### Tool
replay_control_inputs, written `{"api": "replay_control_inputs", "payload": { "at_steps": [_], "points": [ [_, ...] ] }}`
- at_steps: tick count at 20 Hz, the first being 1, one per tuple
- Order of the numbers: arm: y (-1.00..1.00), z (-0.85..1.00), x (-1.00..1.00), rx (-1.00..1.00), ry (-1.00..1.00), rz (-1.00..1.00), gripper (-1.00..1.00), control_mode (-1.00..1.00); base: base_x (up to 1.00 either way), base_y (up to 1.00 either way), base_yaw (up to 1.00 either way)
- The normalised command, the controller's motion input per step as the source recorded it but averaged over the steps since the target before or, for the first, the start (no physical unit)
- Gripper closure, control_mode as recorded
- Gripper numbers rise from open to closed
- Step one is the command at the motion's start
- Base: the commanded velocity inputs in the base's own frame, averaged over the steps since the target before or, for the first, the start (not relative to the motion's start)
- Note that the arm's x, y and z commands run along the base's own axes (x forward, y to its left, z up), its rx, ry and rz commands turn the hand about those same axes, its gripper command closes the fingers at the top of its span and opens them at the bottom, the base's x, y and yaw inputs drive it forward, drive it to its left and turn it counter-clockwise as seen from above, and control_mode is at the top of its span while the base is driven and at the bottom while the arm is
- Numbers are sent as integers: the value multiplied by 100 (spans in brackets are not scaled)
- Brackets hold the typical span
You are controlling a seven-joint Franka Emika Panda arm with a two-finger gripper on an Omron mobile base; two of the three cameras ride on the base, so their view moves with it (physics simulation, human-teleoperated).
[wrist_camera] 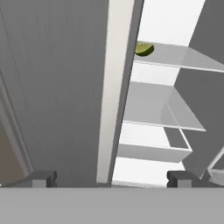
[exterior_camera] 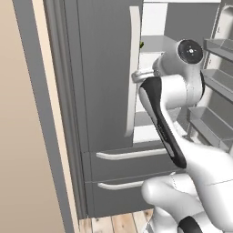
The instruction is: There is a bowl on the dining counter. Grab a lemon wedge from the fridge and place it in the bowl. Then get the liquor bottle and glass cup from the cabinet and place them next to the bowl.
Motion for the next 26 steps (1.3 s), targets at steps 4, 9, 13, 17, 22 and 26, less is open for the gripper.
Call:
{"api": "replay_control_inputs", "payload": {
  "at_steps": [4,9,13,17,22,26],
  "points": [
    [0,15,55,10,0,3,-100,-100,0,0,0],
    [0,0,55,7,0,1,-100,-100,0,0,0],
    [0,0,59,3,0,0,-100,-100,0,0,0],
    [0,-2,67,0,0,0,-100,-100,0,0,0],
    [0,-4,75,0,0,0,-100,-100,0,0,0],
    [0,-7,70,0,0,0,-100,-100,0,0,0]
  ]
}}
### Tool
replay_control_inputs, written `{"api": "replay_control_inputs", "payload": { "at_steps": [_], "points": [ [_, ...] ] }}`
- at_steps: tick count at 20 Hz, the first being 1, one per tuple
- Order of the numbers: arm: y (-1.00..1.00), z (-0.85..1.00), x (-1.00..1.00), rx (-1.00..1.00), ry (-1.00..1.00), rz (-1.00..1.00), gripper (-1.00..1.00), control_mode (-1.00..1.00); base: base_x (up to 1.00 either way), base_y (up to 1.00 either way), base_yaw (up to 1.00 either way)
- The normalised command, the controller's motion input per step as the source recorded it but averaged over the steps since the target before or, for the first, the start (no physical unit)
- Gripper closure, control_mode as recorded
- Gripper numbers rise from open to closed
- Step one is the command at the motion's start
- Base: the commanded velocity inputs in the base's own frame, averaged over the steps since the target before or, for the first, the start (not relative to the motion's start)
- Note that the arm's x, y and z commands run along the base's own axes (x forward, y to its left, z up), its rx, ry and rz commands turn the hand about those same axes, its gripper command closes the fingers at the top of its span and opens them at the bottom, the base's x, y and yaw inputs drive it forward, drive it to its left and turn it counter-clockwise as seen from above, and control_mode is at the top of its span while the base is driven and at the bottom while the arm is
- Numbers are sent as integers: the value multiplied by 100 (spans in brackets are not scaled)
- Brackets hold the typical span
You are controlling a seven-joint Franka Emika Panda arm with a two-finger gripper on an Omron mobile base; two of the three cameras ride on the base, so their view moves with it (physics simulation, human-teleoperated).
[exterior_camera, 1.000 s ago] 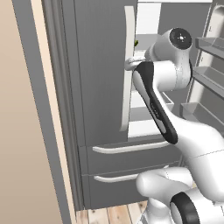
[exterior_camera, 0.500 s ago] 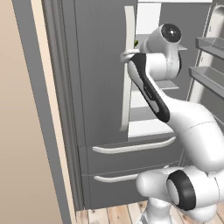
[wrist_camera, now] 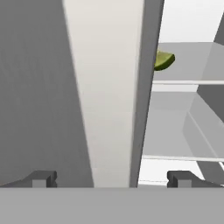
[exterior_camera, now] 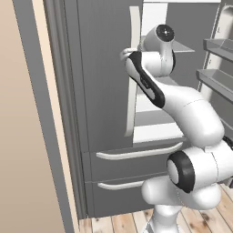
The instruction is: There is a bowl on the dining counter. Grab a lemon wedge from the fridge and place it in the bowl. Then get the liquor bottle and glass cup from the cabinet and place them next to the bowl.
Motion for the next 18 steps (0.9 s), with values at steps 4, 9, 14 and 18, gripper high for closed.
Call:
{"api": "replay_control_inputs", "payload": {
  "at_steps": [4,9,14,18],
  "points": [
    [0,-7,64,0,0,0,-100,-100,0,0,0],
    [6,-11,62,0,0,0,-100,-100,0,0,0],
    [14,-16,56,0,0,0,100,-100,0,0,0],
    [17,-8,17,0,0,0,100,-100,0,0,0]
  ]
}}
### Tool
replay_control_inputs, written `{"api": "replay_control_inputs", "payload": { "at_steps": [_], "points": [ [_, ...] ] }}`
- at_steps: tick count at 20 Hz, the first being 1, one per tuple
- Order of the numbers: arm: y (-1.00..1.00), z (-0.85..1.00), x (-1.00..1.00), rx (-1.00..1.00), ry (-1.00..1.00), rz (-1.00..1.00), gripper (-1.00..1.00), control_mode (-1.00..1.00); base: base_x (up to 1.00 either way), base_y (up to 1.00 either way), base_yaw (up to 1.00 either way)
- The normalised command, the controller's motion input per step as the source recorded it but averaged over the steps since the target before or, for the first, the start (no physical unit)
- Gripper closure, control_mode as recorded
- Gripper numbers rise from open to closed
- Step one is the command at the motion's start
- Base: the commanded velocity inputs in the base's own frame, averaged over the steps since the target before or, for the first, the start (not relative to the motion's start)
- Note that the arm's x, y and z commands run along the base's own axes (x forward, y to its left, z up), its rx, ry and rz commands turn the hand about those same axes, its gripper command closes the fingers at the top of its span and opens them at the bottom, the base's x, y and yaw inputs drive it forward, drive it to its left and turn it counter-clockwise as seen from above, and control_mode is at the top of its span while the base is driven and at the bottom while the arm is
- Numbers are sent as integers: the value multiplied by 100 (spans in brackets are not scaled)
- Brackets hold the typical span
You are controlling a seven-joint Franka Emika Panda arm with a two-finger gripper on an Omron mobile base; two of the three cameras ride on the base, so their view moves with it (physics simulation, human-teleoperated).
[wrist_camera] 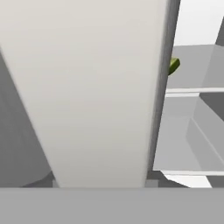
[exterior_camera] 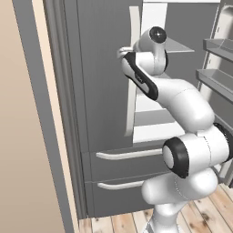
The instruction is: There is a bowl on the dining counter. Grab a lemon wedge from the fridge and place it in the bowl. Then get the liquor bottle and glass cup from the cabinet and place them next to the bowl.
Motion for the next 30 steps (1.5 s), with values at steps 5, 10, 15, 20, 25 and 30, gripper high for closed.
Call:
{"api": "replay_control_inputs", "payload": {
  "at_steps": [5,10,15,20,25,30],
  "points": [
    [27,-5,-18,0,-1,6,100,-100,0,0,0],
    [63,0,-88,0,-10,17,100,-100,0,0,0],
    [76,-1,-98,0,-9,17,100,-100,0,0,0],
    [88,0,-96,0,-5,17,-100,-100,0,0,0],
    [78,3,-80,3,0,15,-100,-100,0,0,0],
    [-14,47,-90,24,0,1,-100,-100,0,0,0]
  ]
}}
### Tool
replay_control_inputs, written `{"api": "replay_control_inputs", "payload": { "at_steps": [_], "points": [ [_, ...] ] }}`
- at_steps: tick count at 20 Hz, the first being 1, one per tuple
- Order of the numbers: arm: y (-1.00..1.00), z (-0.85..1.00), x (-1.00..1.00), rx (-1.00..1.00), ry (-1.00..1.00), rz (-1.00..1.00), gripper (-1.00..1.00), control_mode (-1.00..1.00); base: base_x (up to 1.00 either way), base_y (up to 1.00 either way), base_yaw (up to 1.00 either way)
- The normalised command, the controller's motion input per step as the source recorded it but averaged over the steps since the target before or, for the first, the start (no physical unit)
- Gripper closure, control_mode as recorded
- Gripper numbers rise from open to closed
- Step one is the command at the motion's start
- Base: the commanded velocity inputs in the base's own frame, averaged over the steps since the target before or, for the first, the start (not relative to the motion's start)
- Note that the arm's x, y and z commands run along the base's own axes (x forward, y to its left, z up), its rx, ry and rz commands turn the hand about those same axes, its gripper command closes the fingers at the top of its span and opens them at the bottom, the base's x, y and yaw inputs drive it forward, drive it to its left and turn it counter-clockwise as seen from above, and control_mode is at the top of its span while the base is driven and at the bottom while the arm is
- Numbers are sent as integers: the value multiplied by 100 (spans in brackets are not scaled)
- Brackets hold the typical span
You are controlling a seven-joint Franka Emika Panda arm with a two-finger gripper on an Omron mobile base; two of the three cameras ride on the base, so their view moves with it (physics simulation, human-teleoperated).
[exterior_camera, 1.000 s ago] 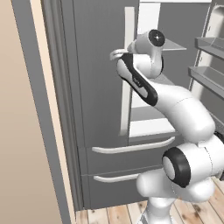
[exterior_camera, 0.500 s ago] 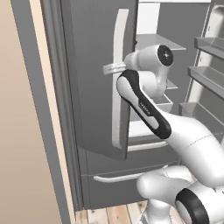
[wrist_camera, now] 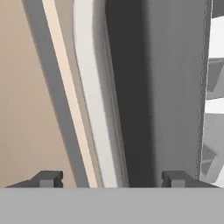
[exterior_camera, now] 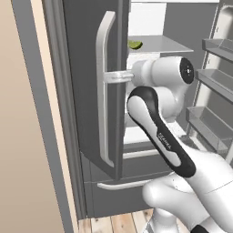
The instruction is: There is a bowl on the dining counter. Grab a lemon wedge from the fridge and place it in the bowl. Then get the liquor bottle and glass cup from the cabinet and place them next to the bowl.
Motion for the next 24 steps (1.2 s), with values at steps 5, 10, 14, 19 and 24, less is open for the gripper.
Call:
{"api": "replay_control_inputs", "payload": {
  "at_steps": [5,10,14,19,24],
  "points": [
    [-74,69,-59,33,13,-6,-100,-100,0,0,0],
    [-77,46,-17,31,24,-4,-100,-100,0,0,0],
    [-56,8,5,26,31,0,-100,-100,0,0,0],
    [-28,-15,44,22,28,0,-100,-100,0,0,0],
    [1,-36,72,20,19,0,-100,-100,0,0,0]
  ]
}}
